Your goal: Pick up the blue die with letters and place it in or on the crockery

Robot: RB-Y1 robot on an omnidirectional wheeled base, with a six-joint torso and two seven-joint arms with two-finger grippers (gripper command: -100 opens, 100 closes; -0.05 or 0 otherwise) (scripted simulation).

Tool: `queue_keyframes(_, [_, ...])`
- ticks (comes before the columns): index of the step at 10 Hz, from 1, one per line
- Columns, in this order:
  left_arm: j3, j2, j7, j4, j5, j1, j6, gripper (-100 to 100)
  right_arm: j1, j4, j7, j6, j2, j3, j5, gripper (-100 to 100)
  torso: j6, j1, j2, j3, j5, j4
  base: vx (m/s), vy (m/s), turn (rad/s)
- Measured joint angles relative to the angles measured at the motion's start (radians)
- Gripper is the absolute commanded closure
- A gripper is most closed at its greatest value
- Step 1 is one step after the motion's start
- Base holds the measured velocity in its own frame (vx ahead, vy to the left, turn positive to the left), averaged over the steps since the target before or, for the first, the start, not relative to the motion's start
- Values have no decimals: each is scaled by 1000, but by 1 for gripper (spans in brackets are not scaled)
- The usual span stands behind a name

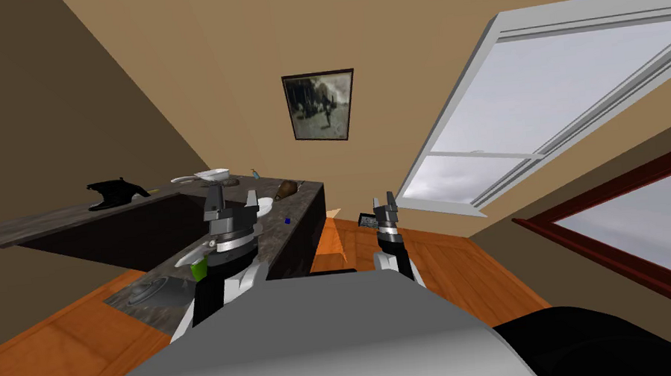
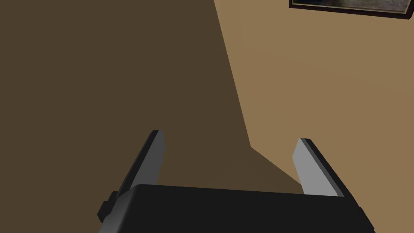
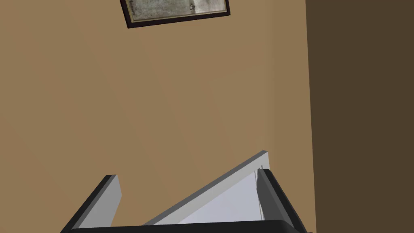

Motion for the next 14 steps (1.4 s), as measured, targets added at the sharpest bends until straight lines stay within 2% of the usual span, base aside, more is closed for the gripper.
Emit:
queue_keyframes(2, [21,38,24,6,25,12,26,-100,0,0,0,0,0,0,0,0,0,-2,-5,-3,0,-1,93,-38,7])
queue_keyframes(5, [46,74,67,3,66,42,94,-100,0,0,0,0,0,0,0,0,0,-4,-9,-5,-1,-2,140,-63,-6])
queue_keyframes(7, [84,104,112,10,110,62,151,-100,0,0,0,0,0,0,0,0,0,-5,-10,-6,-1,-2,160,-93,-18])
queue_keyframes(10, [114,126,166,14,157,100,229,-100,0,0,0,0,0,0,0,0,0,-5,-9,-5,-1,-2,132,-82,-11])
queue_keyframes(14, [181,160,245,17,231,144,330,-100,0,0,0,0,0,0,0,0,0,-3,-8,-5,-1,-2,137,-66,-13])
